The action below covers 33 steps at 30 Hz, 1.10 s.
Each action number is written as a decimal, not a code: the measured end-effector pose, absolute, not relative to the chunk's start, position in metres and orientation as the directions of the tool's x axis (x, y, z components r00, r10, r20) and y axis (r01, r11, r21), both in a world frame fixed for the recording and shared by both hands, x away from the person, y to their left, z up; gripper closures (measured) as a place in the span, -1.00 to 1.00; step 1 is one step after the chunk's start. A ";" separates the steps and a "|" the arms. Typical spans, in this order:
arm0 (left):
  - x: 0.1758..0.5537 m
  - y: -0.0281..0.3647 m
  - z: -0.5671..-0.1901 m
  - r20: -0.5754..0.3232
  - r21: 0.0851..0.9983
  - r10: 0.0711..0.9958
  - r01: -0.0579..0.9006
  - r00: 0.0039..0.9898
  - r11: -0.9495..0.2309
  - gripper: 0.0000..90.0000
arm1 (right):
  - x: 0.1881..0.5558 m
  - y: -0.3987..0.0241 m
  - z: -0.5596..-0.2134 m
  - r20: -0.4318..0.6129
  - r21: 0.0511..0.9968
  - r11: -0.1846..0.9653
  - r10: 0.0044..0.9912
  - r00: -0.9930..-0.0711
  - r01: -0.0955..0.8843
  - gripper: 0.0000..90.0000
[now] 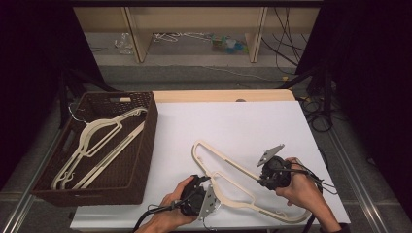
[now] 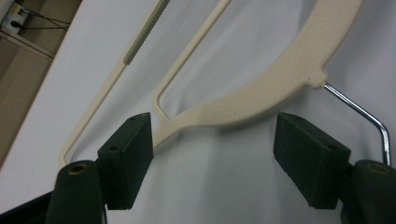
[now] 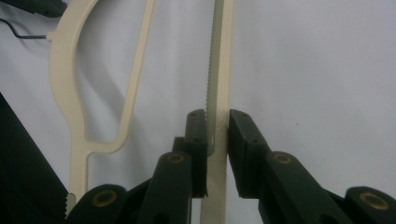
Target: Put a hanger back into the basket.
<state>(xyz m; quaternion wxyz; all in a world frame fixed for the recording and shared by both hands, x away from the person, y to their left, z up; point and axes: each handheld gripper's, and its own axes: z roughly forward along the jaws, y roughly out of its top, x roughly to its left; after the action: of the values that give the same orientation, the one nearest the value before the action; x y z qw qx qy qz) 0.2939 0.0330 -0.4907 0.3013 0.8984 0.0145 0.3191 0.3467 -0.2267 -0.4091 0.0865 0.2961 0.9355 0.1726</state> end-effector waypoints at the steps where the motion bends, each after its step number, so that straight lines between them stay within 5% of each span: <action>1: 0.294 0.031 -0.491 0.571 0.552 0.215 -0.176 0.792 -0.815 -0.38 | 0.347 -0.227 -0.408 -0.061 0.375 0.765 0.584 -0.809 0.524 0.75; 13: 0.290 0.025 -0.489 0.667 0.475 0.116 -0.300 0.736 -0.827 -0.46 | 0.349 -0.234 -0.410 -0.018 0.394 0.755 0.577 -0.817 0.524 0.75; 21: 0.286 0.027 -0.484 0.677 0.473 0.045 -0.387 0.735 -0.792 -0.17 | 0.355 -0.243 -0.428 0.059 0.397 0.748 0.558 -0.828 0.533 0.75; 30: 0.282 0.027 -0.480 0.665 0.461 -0.082 -0.495 0.742 -0.737 0.52 | 0.358 -0.247 -0.439 0.099 0.391 0.750 0.542 -0.835 0.533 0.74; 33: 0.281 0.028 -0.476 0.693 0.434 -0.113 -0.539 0.711 -0.722 0.61 | 0.357 -0.248 -0.441 0.103 0.394 0.751 0.537 -0.837 0.530 0.74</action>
<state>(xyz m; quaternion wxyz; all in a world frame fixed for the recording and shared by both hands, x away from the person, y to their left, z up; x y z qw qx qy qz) 0.2808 0.0277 -0.4759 0.3220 0.8672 -0.1880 0.3300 0.3573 -0.2477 -0.4408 0.0085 0.2850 0.9357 0.2079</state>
